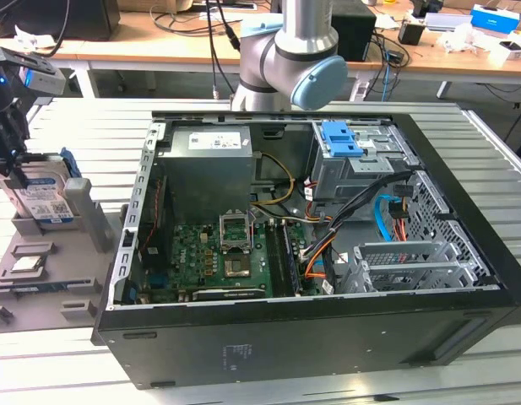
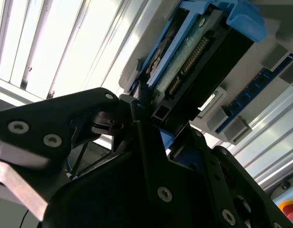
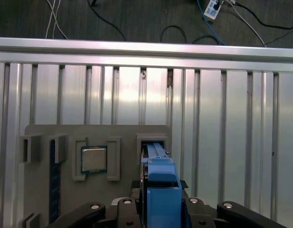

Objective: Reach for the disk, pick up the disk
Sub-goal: 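Pick up the disk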

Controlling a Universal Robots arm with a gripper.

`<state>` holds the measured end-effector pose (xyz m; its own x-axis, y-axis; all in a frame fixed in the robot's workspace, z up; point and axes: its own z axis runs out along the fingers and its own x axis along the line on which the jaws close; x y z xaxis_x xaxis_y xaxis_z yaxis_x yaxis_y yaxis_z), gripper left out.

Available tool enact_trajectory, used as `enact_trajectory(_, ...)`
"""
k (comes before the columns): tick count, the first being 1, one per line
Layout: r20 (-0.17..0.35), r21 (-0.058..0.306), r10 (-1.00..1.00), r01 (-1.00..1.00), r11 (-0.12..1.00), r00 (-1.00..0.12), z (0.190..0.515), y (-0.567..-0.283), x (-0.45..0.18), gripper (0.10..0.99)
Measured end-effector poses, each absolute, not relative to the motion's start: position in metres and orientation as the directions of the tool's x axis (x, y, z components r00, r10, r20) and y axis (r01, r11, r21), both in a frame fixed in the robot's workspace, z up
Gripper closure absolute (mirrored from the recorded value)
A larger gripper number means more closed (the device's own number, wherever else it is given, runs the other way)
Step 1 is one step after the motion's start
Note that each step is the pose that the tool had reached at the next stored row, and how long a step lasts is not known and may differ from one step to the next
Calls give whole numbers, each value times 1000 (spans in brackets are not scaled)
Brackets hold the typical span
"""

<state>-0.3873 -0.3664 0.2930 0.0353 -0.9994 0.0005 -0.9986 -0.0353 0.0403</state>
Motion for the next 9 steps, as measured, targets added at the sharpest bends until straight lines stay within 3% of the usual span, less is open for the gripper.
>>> enact_trajectory(9, 1, 40, -999, -999, -35, 35, 304, -366, -387, 722)
